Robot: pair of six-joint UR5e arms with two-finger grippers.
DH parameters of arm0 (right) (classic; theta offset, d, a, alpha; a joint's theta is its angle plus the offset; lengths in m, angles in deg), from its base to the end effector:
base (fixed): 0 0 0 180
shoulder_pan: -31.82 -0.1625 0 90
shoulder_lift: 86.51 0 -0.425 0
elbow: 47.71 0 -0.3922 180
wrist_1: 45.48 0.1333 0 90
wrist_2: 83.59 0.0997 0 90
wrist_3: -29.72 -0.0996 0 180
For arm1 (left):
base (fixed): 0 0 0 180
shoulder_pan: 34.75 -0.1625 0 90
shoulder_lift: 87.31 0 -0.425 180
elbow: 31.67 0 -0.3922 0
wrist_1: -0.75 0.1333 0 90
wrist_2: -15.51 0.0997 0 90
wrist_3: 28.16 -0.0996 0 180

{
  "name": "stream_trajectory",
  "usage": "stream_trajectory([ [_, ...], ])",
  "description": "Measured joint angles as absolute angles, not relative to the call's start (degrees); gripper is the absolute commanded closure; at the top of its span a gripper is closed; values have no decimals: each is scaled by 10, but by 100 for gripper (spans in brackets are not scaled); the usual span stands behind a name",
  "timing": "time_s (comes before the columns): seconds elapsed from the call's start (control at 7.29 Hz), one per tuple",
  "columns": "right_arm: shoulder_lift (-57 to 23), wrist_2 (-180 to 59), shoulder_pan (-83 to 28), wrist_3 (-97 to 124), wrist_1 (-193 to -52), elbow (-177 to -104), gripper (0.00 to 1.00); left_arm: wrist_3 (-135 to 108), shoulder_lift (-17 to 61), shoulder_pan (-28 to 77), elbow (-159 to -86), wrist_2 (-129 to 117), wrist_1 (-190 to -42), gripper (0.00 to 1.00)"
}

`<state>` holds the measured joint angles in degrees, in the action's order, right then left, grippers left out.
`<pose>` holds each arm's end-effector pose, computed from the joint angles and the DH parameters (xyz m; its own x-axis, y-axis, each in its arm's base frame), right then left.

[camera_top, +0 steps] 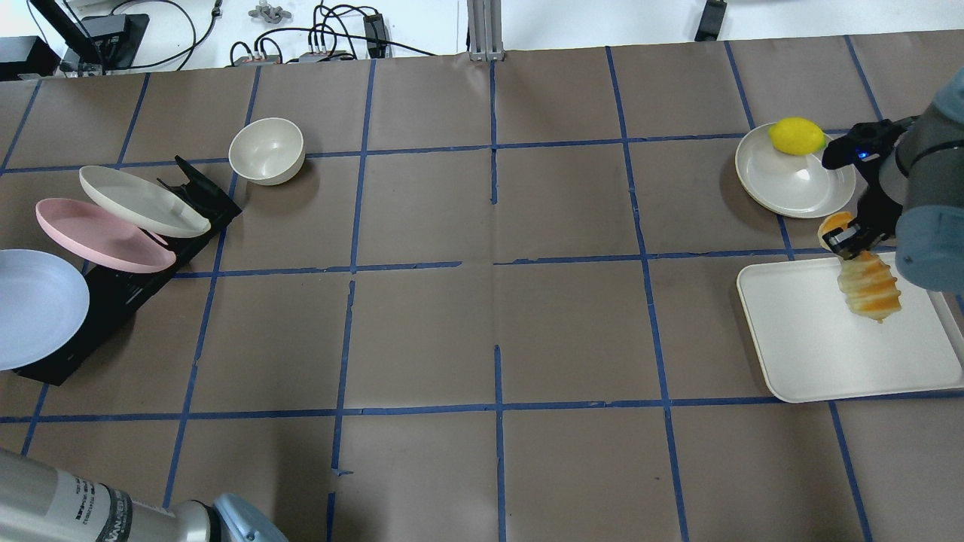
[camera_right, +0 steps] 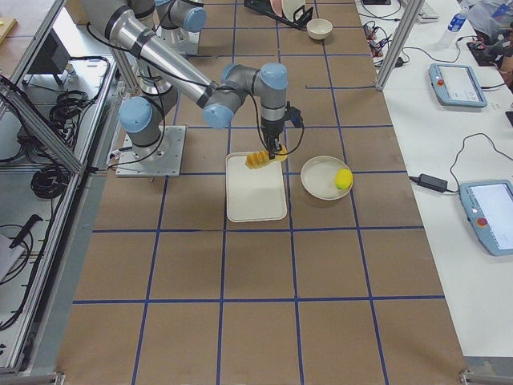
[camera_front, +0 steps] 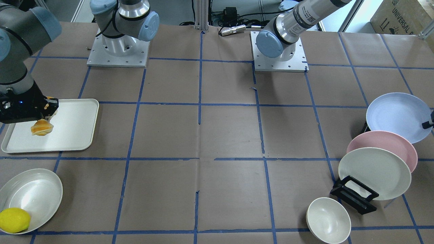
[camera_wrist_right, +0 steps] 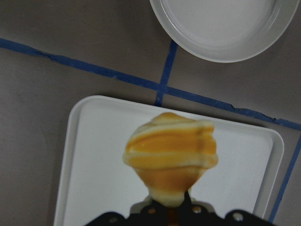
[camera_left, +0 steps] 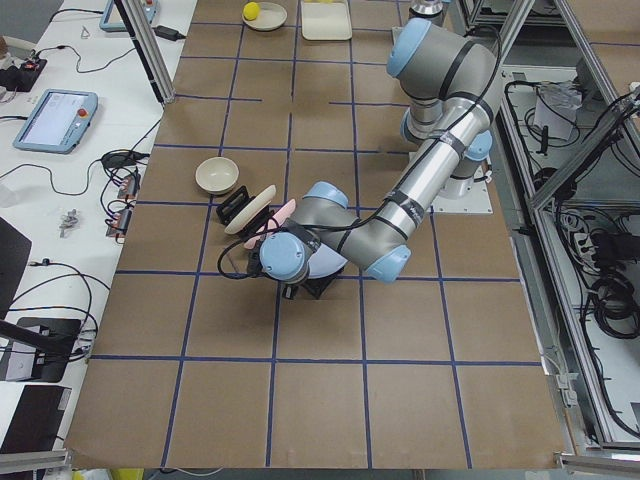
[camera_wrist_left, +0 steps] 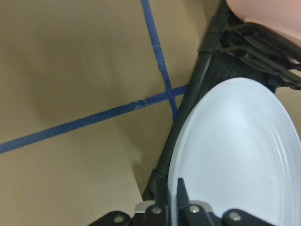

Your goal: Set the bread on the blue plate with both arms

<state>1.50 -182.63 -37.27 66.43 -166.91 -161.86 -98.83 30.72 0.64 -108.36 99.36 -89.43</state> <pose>-0.0597 -0.4859 0.3257 -0.9479 -0.2626 0.1805 -0.2635 0.9645 0.0196 0.4465 -0.4938 0.3167 -0.9266 0.2545 0.2769 0.2614 0.9652 -0.0126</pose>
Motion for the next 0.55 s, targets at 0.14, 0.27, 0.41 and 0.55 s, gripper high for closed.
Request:
stream_trajectory([
  [0.14,27,-1826,-414,599,-1600,-1573,93,-989,275,3,-1088,994,-922,94],
  [0.27,31,-1825,-453,537,-1521,-1513,91,-988,239,4,-1093,993,-949,94],
  [0.41,28,-1820,-487,482,-1440,-1448,92,-986,205,9,-1095,993,-975,94],
  [0.55,20,-1807,-514,433,-1365,-1388,92,-983,172,21,-1096,993,-1003,94],
])
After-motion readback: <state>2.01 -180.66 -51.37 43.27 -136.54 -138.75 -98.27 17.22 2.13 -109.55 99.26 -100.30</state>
